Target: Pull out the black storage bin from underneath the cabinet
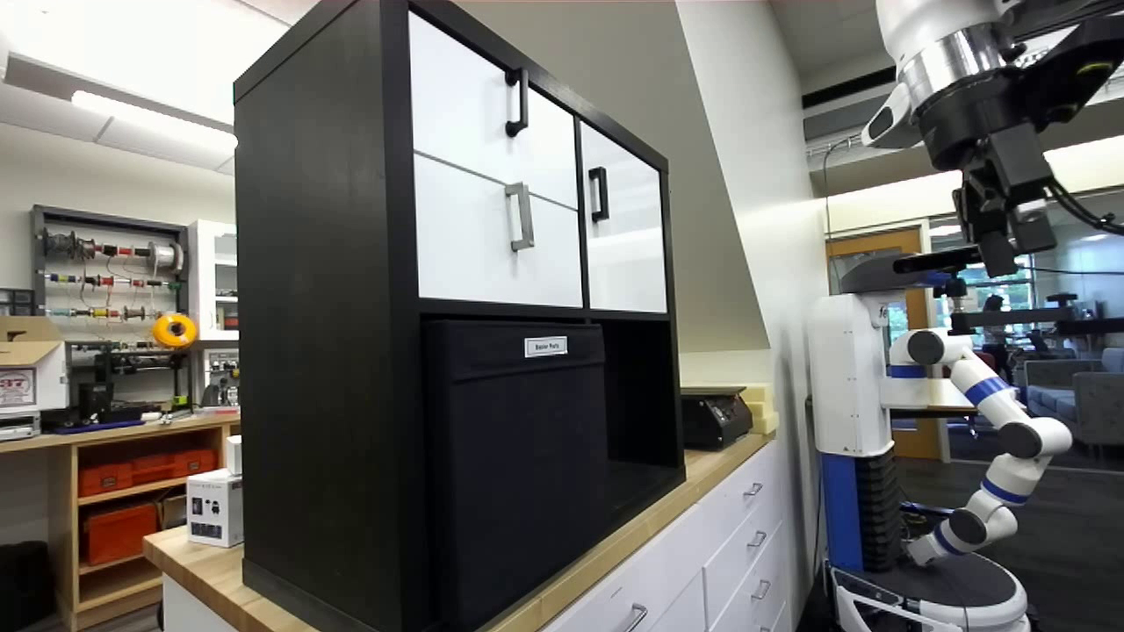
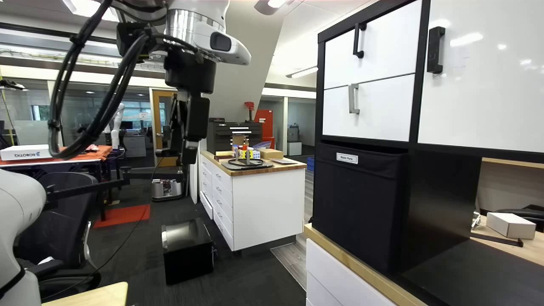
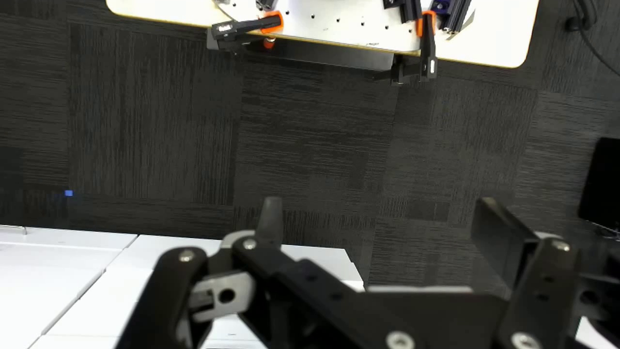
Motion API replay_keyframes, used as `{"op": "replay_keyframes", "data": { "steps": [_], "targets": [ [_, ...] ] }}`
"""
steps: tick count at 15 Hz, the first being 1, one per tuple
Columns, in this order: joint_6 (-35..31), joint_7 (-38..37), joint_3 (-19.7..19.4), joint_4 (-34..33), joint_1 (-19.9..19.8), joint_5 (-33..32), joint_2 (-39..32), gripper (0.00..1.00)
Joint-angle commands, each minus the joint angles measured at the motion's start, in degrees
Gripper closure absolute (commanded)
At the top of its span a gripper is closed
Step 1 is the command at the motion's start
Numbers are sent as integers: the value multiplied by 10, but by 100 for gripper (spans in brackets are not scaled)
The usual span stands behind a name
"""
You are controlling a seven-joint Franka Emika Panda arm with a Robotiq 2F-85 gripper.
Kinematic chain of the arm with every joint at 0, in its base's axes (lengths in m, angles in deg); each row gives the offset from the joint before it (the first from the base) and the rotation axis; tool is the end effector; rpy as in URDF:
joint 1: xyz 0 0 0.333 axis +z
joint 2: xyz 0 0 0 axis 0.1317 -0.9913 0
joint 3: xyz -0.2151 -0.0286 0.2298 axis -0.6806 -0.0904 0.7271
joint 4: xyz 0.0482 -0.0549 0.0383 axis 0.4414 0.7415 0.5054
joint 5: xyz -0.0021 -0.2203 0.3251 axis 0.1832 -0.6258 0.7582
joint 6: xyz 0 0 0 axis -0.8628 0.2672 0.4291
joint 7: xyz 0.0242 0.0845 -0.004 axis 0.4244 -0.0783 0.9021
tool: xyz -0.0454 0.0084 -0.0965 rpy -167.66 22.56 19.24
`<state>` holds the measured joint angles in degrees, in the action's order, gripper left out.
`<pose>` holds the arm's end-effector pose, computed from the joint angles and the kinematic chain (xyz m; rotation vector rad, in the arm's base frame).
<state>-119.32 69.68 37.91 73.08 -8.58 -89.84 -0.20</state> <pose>0.2970 -0.0729 0.5740 -3.0274 -0.1429 0.1841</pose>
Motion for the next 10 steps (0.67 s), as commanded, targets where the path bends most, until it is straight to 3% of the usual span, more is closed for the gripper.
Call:
{"op": "replay_keyframes", "data": {
  "steps": [1,6,10],
  "targets": [
    [1,2,2,-1,-3,2,-1,0],
    [1,2,2,-1,-3,2,-1,0],
    [-53,-9,16,-9,4,6,-31,0]
  ]
}}
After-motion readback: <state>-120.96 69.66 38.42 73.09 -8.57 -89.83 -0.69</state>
